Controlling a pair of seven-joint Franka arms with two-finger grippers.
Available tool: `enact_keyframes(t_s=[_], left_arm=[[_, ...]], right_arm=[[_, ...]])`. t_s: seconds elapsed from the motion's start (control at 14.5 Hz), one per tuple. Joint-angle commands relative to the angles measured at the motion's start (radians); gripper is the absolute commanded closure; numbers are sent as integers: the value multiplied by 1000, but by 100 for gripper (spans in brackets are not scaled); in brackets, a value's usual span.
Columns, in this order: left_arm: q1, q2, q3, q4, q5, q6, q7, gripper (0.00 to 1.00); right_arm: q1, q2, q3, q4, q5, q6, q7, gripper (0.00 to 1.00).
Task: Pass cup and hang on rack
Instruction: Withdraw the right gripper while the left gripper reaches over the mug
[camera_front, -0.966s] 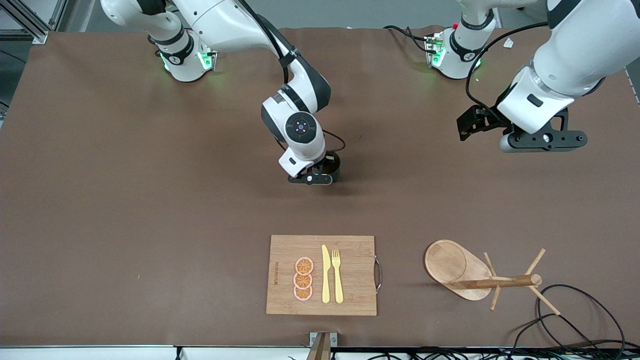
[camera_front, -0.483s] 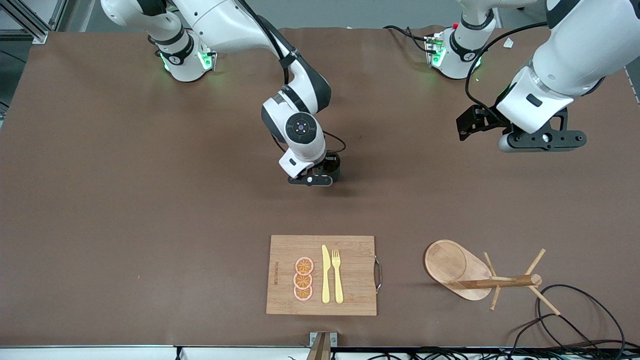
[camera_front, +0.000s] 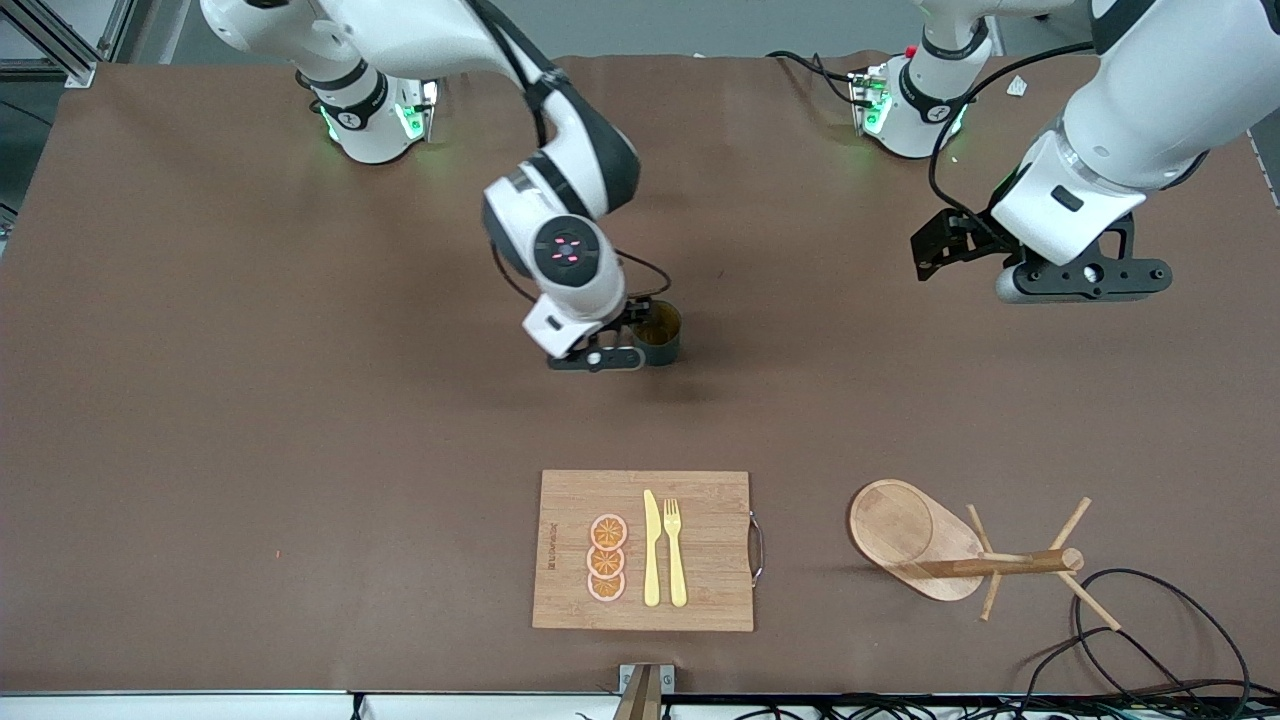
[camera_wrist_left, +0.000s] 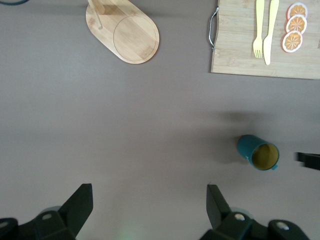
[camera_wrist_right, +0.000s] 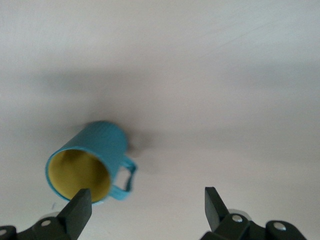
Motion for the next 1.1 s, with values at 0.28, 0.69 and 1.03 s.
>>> enact_keyframes(t_s=[0.28,0.69,1.03], left_arm=[[-202,33,-4,18,66,-9,-327,0],[-464,143,-3,21,214,60,-704,0],[-661,262,-3,20,391,106,-1056,0]], right_arm=[[-283,-188,18,-40,-159,-224,-240,0],[-528,-271,16,-57,-198,-302,-557,0],[-645,-326,16,-55,-238,-345,-668,0]])
